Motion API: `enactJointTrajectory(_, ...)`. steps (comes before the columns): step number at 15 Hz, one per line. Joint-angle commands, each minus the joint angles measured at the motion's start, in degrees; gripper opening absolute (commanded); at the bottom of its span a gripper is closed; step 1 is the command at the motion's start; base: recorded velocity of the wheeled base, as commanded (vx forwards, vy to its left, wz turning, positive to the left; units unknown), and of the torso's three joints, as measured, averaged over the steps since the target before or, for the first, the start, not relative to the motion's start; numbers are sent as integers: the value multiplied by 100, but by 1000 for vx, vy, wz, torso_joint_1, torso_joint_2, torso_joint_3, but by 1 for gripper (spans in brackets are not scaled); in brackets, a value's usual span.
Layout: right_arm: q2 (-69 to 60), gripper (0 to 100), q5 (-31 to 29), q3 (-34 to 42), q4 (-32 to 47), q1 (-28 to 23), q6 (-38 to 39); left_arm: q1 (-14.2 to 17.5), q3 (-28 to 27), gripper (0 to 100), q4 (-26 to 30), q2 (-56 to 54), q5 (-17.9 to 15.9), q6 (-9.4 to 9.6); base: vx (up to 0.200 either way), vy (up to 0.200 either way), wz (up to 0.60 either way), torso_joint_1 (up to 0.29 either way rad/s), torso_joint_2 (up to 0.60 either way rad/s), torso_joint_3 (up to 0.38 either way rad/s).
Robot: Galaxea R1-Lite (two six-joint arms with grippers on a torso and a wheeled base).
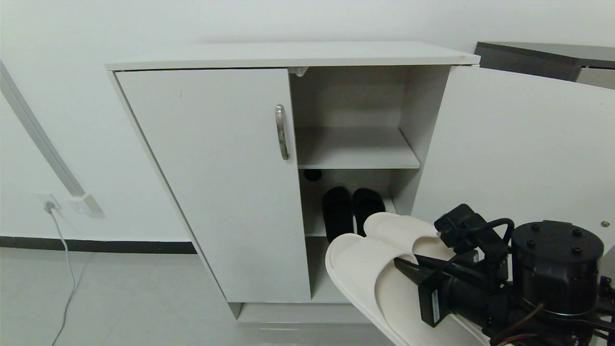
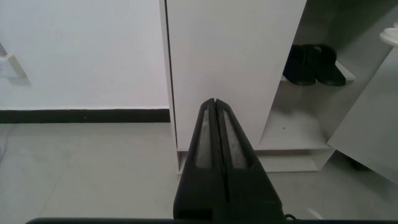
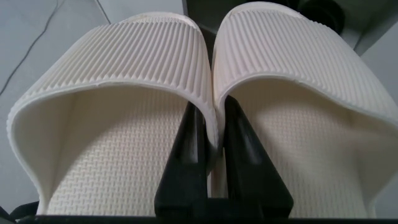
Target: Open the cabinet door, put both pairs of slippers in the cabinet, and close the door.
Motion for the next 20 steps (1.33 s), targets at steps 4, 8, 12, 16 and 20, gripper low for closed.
enactJointTrajectory(4, 265, 0, -69, -23, -278, 20, -174, 0, 0, 0, -1, 4, 0, -4, 0, 0, 0, 0, 0, 0)
enactJointTrajectory(8, 1373, 0, -1554, -963, -462, 460, 582, 0, 0, 0, -1, 4, 0, -4, 0, 0, 0, 0, 0, 0)
enactJointTrajectory(12, 1944, 0, -2372, -1974, 865, 539, 1109, 0, 0, 0, -1, 4, 0, -4, 0, 0, 0, 0, 0, 0)
enactJointTrajectory(16, 2243, 0, -3514, -3495, 2456, 592, 1804, 0, 0, 0, -1, 4, 0, -4, 0, 0, 0, 0, 0, 0)
enactJointTrajectory(20, 2023, 0, -3646, -3925, 2570, 671, 1434, 0, 0, 0, -1, 4, 0, -4, 0, 0, 0, 0, 0, 0)
